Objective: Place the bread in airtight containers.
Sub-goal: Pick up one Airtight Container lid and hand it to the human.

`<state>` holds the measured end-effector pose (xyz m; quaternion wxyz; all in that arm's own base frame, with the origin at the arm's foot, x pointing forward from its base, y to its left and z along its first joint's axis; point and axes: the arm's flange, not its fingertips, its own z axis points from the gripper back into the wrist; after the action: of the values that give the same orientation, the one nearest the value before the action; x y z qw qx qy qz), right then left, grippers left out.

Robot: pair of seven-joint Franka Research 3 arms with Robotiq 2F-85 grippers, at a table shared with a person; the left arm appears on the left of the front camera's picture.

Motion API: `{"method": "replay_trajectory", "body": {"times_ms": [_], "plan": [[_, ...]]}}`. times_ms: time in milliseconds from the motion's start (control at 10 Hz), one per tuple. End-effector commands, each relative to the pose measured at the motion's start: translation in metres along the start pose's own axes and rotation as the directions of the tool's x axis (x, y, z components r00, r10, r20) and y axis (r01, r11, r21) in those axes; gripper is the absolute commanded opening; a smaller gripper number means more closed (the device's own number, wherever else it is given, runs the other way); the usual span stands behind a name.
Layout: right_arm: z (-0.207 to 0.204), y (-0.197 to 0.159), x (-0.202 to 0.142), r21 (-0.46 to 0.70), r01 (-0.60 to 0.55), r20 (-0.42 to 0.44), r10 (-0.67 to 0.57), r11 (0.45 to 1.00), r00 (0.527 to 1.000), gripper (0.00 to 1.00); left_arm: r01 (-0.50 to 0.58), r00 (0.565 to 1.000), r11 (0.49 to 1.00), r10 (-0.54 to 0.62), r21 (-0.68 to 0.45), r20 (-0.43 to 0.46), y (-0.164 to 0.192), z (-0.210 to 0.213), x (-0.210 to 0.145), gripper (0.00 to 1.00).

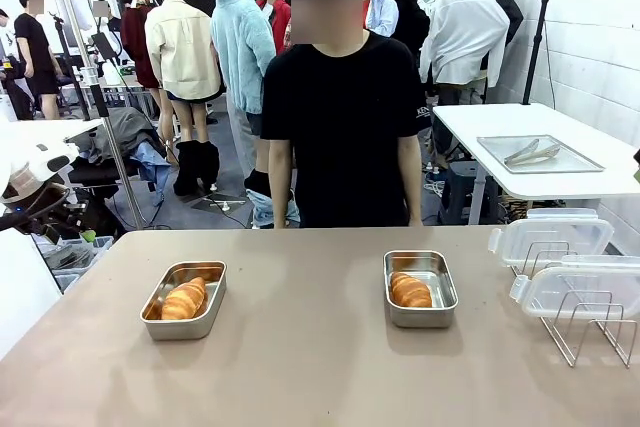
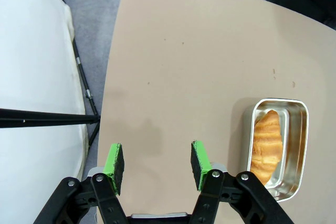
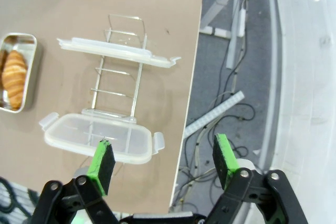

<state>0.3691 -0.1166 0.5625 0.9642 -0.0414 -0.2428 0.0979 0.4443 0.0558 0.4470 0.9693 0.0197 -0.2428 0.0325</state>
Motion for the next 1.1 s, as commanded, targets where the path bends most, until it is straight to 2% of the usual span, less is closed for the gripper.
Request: {"method": "replay_trajectory", "body": {"times_ms": [0,100,200,400,500,600,700,800,900,1000], "plan": [[0.007,0.029,-0.008,-0.035,-0.316,0.016,0.317,0.948,0.948,0.93,-0.009,1.000,1.000,0.009,0.016,0.002,-0.001,0.000,0.001,0.67],[0.012,0.043,-0.012,0.027,-0.542,0.027,0.542,0.840,0.840,0.93,-0.009,1.000,1.000,0.009,0.016,0.002,-0.001,0.000,0.001,0.67],[0.015,0.052,-0.014,0.122,-0.705,0.032,0.707,0.699,0.707,0.93,-0.009,1.000,1.000,0.009,0.016,0.002,-0.001,0.000,0.001,0.67],[0.004,0.073,-0.017,0.299,-0.797,0.018,0.832,0.524,0.554,0.93,-0.009,1.000,1.000,0.009,0.016,0.002,-0.001,0.000,0.001,0.67],[-0.007,0.086,-0.024,0.391,-0.825,0.022,0.893,0.407,0.450,0.93,-0.009,1.000,1.000,0.009,0.016,0.002,-0.001,0.000,0.001,0.67],[-0.011,0.091,-0.029,0.459,-0.815,0.031,0.911,0.353,0.411,0.93,-0.009,1.000,1.000,0.009,0.016,0.002,-0.001,0.000,0.001,0.67],[-0.024,0.094,-0.031,0.427,-0.820,0.009,0.905,0.382,0.426,0.93,-0.009,1.000,1.000,0.009,0.016,0.002,-0.001,0.000,0.001,0.67],[-0.035,0.098,-0.032,0.487,-0.785,-0.007,0.900,0.384,0.435,0.93,-0.009,1.000,1.000,0.009,0.016,0.002,-0.001,0.000,0.001,0.67],[-0.052,0.103,-0.032,0.419,-0.793,-0.065,0.885,0.443,0.461,0.93,-0.009,1.000,1.000,0.009,0.016,0.002,-0.001,0.000,0.001,0.67],[-0.067,0.106,-0.030,0.363,-0.800,-0.086,0.872,0.477,0.481,0.93,-0.009,1.000,1.000,0.009,0.016,0.002,-0.001,0.000,0.001,0.67]]}}
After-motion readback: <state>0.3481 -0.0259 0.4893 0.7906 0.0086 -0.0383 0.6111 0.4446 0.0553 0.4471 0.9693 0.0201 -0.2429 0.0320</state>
